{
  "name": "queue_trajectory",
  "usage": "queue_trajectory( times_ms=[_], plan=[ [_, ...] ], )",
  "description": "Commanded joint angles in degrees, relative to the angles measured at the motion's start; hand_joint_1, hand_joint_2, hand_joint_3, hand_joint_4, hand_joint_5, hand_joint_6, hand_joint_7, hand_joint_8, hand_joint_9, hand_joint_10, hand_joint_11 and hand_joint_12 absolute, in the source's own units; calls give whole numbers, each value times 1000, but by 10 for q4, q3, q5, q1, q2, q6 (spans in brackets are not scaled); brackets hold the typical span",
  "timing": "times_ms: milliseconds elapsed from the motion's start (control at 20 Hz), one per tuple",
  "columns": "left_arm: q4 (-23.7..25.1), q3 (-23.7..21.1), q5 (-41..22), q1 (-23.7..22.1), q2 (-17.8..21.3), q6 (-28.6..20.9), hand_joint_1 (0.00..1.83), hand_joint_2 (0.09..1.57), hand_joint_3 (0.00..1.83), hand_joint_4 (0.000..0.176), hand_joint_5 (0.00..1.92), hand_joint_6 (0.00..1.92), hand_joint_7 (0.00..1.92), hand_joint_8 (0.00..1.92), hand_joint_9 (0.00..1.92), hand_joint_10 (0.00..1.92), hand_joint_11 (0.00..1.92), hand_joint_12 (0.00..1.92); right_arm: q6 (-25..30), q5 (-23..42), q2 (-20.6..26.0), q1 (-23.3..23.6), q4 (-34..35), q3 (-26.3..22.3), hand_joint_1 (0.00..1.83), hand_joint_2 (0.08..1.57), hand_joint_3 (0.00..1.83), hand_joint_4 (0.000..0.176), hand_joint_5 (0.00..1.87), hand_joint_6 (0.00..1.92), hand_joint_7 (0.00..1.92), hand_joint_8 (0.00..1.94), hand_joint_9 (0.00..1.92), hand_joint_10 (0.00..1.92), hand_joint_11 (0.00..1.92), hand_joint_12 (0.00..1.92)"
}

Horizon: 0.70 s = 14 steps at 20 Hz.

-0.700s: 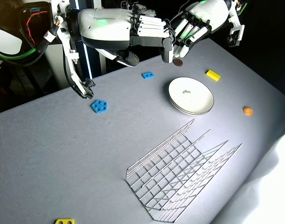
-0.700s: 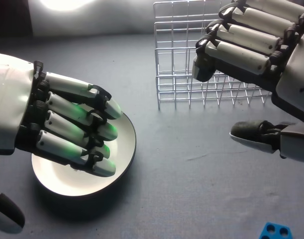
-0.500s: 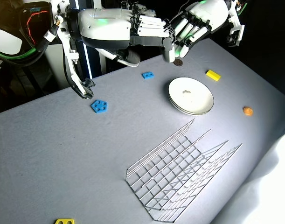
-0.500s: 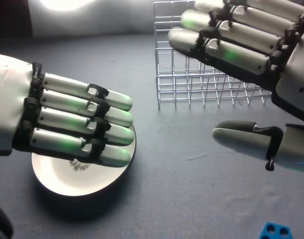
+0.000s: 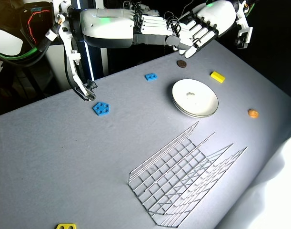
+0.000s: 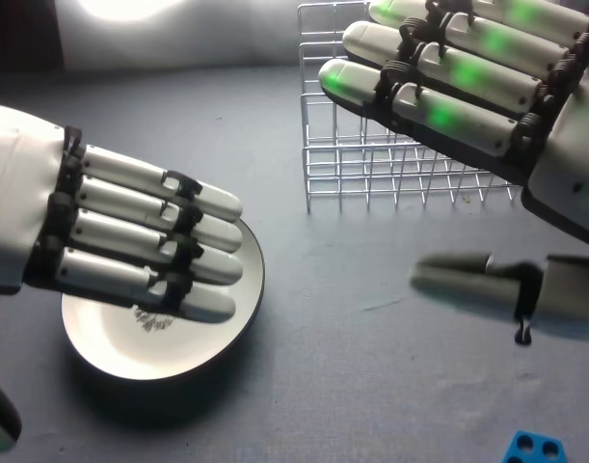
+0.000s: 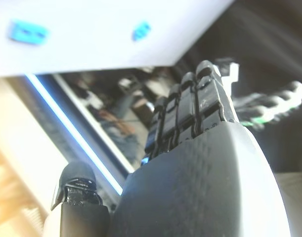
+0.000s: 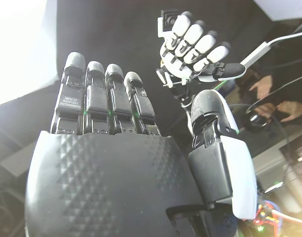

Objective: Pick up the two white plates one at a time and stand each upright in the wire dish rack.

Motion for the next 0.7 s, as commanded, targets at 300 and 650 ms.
queue_trajectory(
  times_ms=[300, 650],
  plan=[
    [-20, 27, -20, 45, 4, -6, 0, 1106, 14, 0, 11, 3, 15, 4, 3, 1, 0, 0, 32, 40, -50, 10, -118, 59, 719, 976, 0, 0, 0, 0, 0, 0, 0, 0, 0, 0],
    [-50, 24, 2, 113, -5, 43, 0, 1111, 12, 0, 7, 3, 17, 6, 8, 3, 0, 0, -67, 42, -118, 11, -74, 75, 656, 1024, 3, 0, 0, 0, 0, 0, 0, 0, 0, 0]
  ],
)
